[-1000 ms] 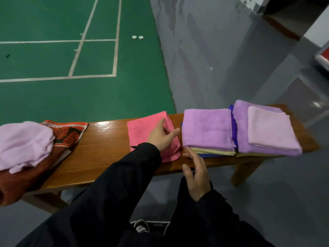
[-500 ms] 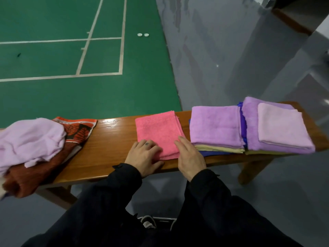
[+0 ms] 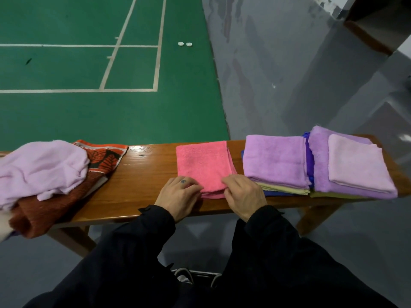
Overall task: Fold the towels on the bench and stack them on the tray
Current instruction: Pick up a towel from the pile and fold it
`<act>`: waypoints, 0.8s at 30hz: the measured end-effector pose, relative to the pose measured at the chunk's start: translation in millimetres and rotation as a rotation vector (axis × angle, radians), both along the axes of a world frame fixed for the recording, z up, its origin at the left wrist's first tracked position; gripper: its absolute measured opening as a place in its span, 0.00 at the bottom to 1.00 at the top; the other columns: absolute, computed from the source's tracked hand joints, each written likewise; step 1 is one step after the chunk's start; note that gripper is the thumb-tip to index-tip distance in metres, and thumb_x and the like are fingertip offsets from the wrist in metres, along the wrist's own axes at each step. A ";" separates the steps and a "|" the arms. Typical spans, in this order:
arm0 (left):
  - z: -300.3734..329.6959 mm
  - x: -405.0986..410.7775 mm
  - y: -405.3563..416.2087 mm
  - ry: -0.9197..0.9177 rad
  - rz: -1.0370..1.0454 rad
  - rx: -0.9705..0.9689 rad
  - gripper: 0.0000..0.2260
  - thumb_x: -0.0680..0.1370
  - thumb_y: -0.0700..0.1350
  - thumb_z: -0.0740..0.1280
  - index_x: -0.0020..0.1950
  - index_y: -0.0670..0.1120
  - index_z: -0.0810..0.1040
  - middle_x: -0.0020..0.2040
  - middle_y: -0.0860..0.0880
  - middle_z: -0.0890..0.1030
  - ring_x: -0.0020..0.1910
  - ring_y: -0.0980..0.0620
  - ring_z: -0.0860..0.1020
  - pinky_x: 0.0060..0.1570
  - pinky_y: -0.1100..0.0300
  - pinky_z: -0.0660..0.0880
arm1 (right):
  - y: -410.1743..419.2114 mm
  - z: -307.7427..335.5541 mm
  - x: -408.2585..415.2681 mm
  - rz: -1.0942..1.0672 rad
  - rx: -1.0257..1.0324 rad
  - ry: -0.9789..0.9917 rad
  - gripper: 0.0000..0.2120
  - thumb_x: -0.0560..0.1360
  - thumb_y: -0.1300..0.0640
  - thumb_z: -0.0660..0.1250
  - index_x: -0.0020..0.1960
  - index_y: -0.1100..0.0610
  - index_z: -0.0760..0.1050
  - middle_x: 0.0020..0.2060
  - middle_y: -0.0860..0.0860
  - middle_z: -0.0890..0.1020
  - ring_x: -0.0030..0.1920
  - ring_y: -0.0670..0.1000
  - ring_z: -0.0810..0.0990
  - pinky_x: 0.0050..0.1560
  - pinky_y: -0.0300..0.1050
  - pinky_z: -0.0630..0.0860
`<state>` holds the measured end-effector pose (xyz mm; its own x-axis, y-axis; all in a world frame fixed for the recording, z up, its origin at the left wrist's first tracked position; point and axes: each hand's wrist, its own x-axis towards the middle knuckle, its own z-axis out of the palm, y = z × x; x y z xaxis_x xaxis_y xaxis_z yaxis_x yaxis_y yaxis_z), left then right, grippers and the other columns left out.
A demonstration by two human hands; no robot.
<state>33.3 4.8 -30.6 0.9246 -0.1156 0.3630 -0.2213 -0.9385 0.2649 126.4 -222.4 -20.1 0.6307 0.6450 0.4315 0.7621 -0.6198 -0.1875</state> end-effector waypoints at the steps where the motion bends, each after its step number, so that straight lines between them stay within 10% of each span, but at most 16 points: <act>1: -0.3 -1.8 1.6 -0.011 -0.002 0.015 0.12 0.81 0.51 0.63 0.56 0.49 0.84 0.52 0.51 0.82 0.49 0.48 0.78 0.46 0.53 0.73 | -3.1 -4.9 -0.1 0.016 -0.035 -0.004 0.08 0.71 0.63 0.70 0.50 0.57 0.81 0.43 0.53 0.83 0.42 0.55 0.80 0.36 0.50 0.80; 10: 11.1 5.9 -1.7 0.050 0.232 -0.166 0.19 0.83 0.56 0.59 0.67 0.47 0.77 0.66 0.44 0.76 0.67 0.44 0.72 0.67 0.42 0.70 | 22.3 12.2 -11.0 0.045 0.018 0.040 0.17 0.77 0.55 0.62 0.62 0.58 0.80 0.58 0.55 0.82 0.59 0.55 0.79 0.62 0.52 0.77; 15: 17.6 44.7 -3.1 0.369 0.721 -0.832 0.36 0.77 0.51 0.70 0.80 0.39 0.59 0.74 0.36 0.67 0.74 0.40 0.67 0.74 0.44 0.66 | 52.7 6.4 12.0 -0.086 -0.385 0.348 0.28 0.84 0.50 0.50 0.83 0.53 0.53 0.82 0.56 0.55 0.82 0.56 0.51 0.82 0.57 0.52; 20: 23.3 72.3 -10.3 0.447 0.914 -1.509 0.49 0.59 0.54 0.82 0.74 0.40 0.66 0.59 0.40 0.81 0.57 0.41 0.81 0.59 0.43 0.79 | 57.2 5.5 13.7 -0.254 -0.440 0.395 0.35 0.78 0.60 0.58 0.83 0.56 0.53 0.83 0.56 0.53 0.83 0.55 0.48 0.80 0.51 0.40; 24: 63.1 72.8 -31.3 0.537 0.733 -1.675 0.21 0.70 0.39 0.77 0.61 0.38 0.78 0.51 0.39 0.84 0.52 0.39 0.83 0.51 0.45 0.82 | 57.6 13.3 7.3 -0.312 -0.111 0.540 0.28 0.79 0.64 0.58 0.79 0.57 0.66 0.79 0.54 0.67 0.80 0.54 0.62 0.81 0.47 0.53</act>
